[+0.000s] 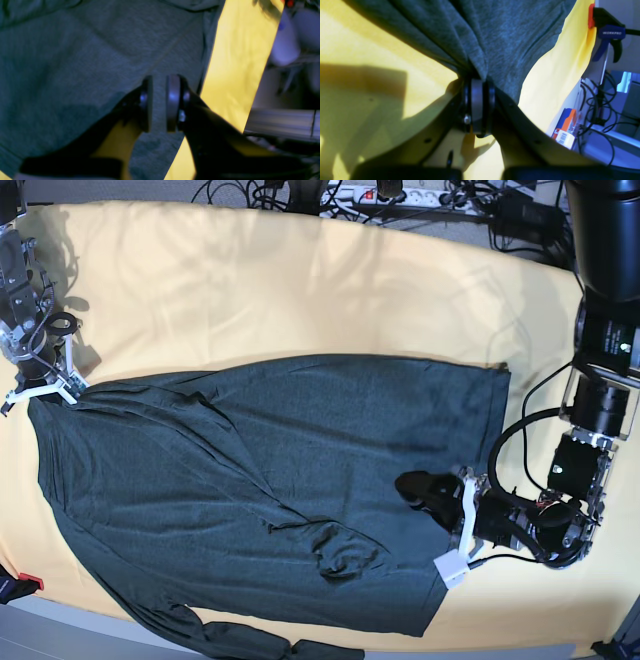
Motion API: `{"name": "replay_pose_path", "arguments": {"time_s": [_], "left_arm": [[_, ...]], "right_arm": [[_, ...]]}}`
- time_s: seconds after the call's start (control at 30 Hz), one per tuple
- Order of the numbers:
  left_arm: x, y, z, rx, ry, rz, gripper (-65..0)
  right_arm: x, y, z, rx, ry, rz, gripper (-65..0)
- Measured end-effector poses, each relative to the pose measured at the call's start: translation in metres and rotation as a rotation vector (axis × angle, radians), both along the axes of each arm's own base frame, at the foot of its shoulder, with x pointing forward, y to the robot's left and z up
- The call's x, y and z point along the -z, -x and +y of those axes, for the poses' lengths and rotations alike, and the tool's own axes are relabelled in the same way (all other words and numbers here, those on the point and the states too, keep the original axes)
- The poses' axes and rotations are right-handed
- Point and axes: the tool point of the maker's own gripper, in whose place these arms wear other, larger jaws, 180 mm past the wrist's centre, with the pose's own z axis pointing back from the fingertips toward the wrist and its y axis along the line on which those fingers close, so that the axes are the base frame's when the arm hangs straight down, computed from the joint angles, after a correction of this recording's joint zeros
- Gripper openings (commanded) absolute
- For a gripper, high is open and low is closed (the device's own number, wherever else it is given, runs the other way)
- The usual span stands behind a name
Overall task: Fold the T-shirt properly
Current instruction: 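Move left gripper to the shirt side edge and grasp it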
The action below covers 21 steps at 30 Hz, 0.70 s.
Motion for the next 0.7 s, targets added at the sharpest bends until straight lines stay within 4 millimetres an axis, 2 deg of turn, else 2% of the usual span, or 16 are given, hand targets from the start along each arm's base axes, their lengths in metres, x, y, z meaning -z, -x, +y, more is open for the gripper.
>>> {"name": "replay_pose_path", "arguments": {"time_s": [0.07,0.17,0.27,0.5,0.6,0.7], "left_arm": [[0.001,0.019,-0.002,0.068,-0.038,-0.036,-46.1],[0.013,0.06,0.0,0.189,-0.12,-0.051,-41.4],[0.028,0.09,0.013,0.285,-0.253,-0.088,-39.9],[0.045,0.12,0.064,0.324,-0.477,-0.125,-36.8],[0.058,0.134,0.077,0.35,-0.553,-0.128,-36.8],[0.071,0.139,0.087,0.353,-0.619,-0.182,-36.8]], "right_arm": [[0.0,0.0,-0.001,0.003,0.003,0.002,-65.0],[0.0,0.001,-0.001,0.005,0.005,0.003,-65.0],[0.0,0.001,-0.001,0.004,0.005,0.003,-65.0],[0.001,0.002,-0.004,0.018,0.013,0.012,-65.0],[0.0,0.002,-0.005,0.027,0.019,0.006,-65.0],[-0.003,-0.001,-0.01,0.048,0.032,-0.016,-65.0]]}}
